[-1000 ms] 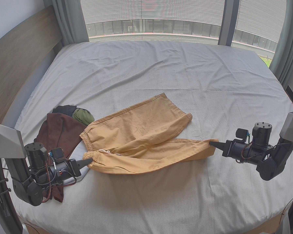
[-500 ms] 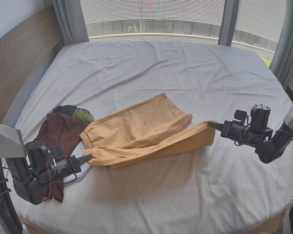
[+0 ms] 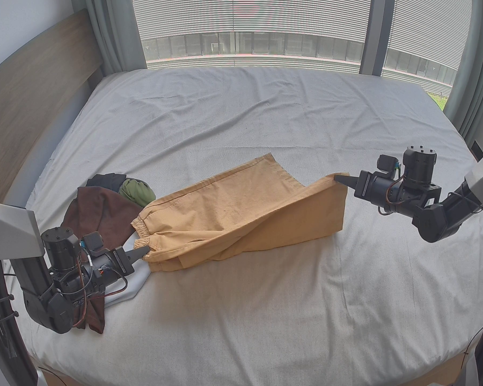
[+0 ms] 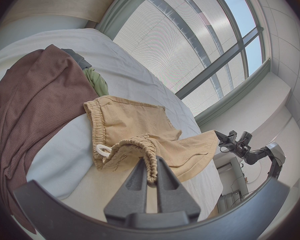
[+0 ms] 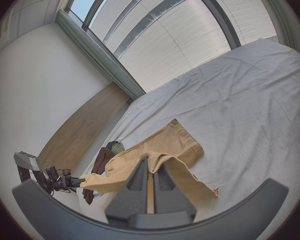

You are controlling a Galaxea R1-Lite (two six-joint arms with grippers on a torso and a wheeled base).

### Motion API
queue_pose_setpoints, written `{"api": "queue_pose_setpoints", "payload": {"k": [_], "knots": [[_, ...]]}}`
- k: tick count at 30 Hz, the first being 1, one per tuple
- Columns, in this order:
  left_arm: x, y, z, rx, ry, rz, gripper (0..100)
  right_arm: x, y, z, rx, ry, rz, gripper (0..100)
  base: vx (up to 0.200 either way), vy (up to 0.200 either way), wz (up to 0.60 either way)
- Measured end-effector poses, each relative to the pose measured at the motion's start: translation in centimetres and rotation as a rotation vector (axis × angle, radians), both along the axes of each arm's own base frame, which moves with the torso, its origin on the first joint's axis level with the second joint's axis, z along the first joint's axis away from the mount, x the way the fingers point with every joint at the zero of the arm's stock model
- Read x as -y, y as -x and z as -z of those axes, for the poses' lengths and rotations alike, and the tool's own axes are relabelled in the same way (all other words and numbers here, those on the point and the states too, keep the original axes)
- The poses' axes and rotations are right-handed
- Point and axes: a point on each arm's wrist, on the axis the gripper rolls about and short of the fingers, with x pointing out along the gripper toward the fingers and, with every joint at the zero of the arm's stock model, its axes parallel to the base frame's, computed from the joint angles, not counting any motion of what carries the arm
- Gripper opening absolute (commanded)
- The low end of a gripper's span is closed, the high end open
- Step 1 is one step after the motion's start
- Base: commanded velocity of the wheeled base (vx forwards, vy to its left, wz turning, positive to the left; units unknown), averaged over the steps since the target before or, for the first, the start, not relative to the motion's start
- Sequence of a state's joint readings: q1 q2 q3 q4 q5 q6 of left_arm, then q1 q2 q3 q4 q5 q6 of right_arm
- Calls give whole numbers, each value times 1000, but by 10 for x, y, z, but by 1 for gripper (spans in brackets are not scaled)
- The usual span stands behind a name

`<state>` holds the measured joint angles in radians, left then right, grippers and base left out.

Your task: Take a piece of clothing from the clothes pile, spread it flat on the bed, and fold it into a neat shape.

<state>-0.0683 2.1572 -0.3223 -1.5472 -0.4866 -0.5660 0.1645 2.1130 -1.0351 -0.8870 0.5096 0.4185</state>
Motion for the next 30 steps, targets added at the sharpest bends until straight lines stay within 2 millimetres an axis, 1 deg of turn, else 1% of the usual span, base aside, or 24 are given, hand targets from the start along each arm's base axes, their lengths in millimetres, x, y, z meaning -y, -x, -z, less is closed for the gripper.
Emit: {"api": "queue_pose_setpoints", "payload": {"k": [7, 16, 21, 30], "knots": [[0, -3, -1, 2, 14, -9, 0, -9, -21, -12, 29, -4, 7, 0, 0, 0, 0], [0, -7, -2, 2, 26, -41, 0, -22, -44, -16, 55, -12, -6, 0, 0, 0, 0], [0, -10, -3, 0, 44, -56, 0, -27, -55, -15, 57, -16, -12, 0, 0, 0, 0], [0, -16, -6, 16, 63, -100, 0, -33, -70, -25, 60, -44, -10, 0, 0, 0, 0]]}}
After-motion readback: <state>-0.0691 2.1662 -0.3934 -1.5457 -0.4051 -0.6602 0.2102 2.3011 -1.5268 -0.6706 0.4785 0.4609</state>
